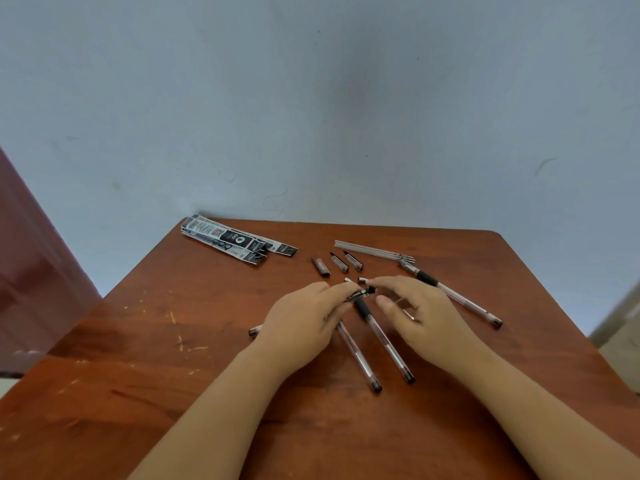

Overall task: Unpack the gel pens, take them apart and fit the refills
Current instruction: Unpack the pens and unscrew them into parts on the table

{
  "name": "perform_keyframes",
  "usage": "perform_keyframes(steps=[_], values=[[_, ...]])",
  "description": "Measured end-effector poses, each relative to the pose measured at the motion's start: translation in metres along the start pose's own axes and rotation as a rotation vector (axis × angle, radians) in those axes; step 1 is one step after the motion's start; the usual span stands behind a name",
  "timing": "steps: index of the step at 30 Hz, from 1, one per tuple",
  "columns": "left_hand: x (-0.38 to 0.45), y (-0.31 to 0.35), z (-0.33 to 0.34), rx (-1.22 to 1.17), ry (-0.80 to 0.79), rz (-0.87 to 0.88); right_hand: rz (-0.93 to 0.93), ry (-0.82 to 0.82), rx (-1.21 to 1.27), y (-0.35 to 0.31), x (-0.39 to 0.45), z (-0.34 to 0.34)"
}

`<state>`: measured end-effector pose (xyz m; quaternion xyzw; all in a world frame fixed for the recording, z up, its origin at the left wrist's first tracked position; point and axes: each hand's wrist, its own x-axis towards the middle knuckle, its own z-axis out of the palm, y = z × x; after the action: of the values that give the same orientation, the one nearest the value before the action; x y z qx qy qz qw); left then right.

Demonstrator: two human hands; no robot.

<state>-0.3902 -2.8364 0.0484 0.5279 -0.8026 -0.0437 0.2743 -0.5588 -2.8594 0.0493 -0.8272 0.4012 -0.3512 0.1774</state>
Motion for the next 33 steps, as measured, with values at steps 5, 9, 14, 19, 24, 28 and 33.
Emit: perform_keyframes(steps=[5, 9, 14, 19, 24, 28, 33], values=[[-0.001, 0.005, 0.008, 0.023, 0.002, 0.017, 0.014, -0.026, -0.038, 0.003, 0.0, -0.002], [0.001, 0.006, 0.006, 0.083, -0.032, 0.01, 0.008, -0.04, -0.036, 0.001, 0.001, -0.004], [0.006, 0.009, 0.005, 0.064, -0.027, -0.052, 0.061, -0.014, 0.005, 0.0, 0.003, -0.002], [0.011, 0.013, 0.013, 0.044, 0.036, -0.094, 0.122, 0.007, 0.037, 0.004, 0.009, -0.005], [0.007, 0.004, 0.017, 0.109, -0.013, -0.09, 0.122, -0.064, 0.045, 0.007, 0.004, -0.001], [0.005, 0.003, 0.019, 0.091, 0.085, -0.003, 0.092, 0.0, 0.054, 0.006, 0.001, -0.004], [0.003, 0.004, 0.014, 0.07, 0.122, -0.072, 0.162, 0.133, 0.128, 0.009, -0.002, -0.015]])
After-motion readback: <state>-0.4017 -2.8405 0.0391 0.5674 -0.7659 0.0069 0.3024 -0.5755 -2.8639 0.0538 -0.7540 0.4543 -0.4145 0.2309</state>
